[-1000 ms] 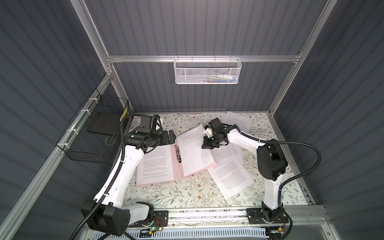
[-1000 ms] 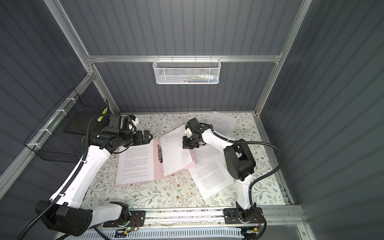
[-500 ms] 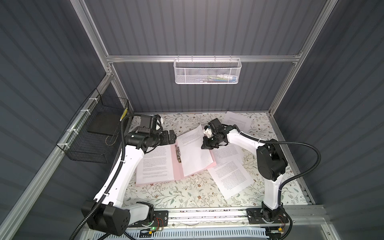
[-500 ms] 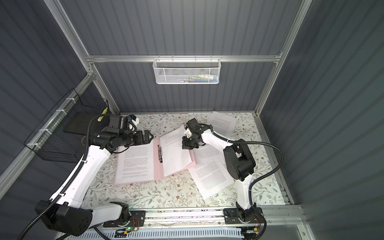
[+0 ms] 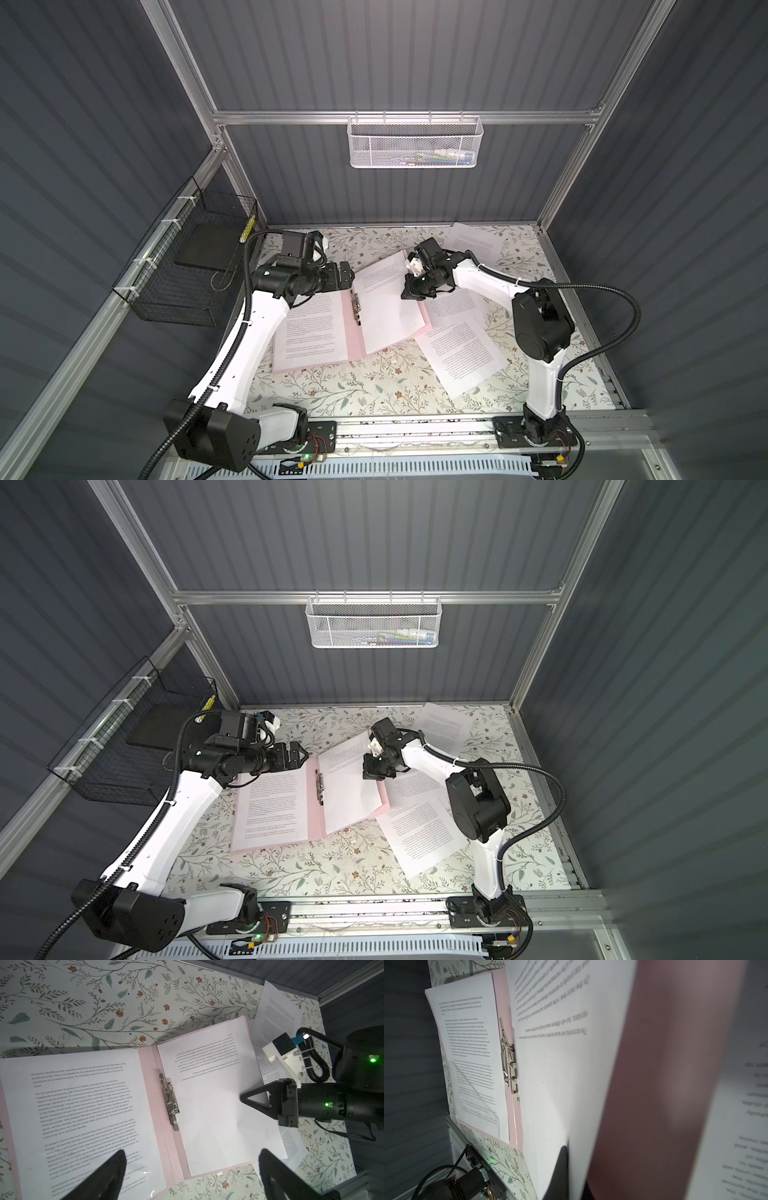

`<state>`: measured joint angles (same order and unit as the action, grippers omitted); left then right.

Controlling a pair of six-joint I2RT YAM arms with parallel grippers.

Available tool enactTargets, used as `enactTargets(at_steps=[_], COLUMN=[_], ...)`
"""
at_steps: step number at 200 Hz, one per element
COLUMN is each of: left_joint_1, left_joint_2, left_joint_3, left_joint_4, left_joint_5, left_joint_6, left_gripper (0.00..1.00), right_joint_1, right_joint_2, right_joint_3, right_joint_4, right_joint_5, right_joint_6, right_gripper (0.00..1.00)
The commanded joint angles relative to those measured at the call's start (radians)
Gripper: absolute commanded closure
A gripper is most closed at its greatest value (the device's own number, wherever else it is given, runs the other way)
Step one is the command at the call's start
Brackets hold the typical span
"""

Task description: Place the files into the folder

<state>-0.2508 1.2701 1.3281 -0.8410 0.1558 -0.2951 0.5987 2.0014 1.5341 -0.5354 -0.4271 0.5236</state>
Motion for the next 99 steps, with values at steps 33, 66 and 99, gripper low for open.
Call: enactTargets(at_steps=[33, 66, 99], left_joint_1=[-0.003, -0.004, -0.004], left_joint_2=[-0.008, -0.008, -0.009], left_joint_3=[-0.017, -0.020, -0.024], left_joint_4=[0.006, 0.008, 0.011], left_joint_5=[0.020, 0.023, 0.023], left_joint_6=[0.004, 0.005, 0.005], left_gripper=[0.00, 0.00, 0.00], right_joint_1=[0.012, 0.020, 0.023], right_joint_2=[-0.010, -0.001, 0.001], right_joint_3=[-0.008, 0.000, 0.000], right_joint_4=[0.005, 0.007, 0.010], right_joint_5=[-0.014, -0.021, -0.023], right_joint_6=[0.015, 0.019, 0.021], right_gripper=[1.00, 1.00, 1.00])
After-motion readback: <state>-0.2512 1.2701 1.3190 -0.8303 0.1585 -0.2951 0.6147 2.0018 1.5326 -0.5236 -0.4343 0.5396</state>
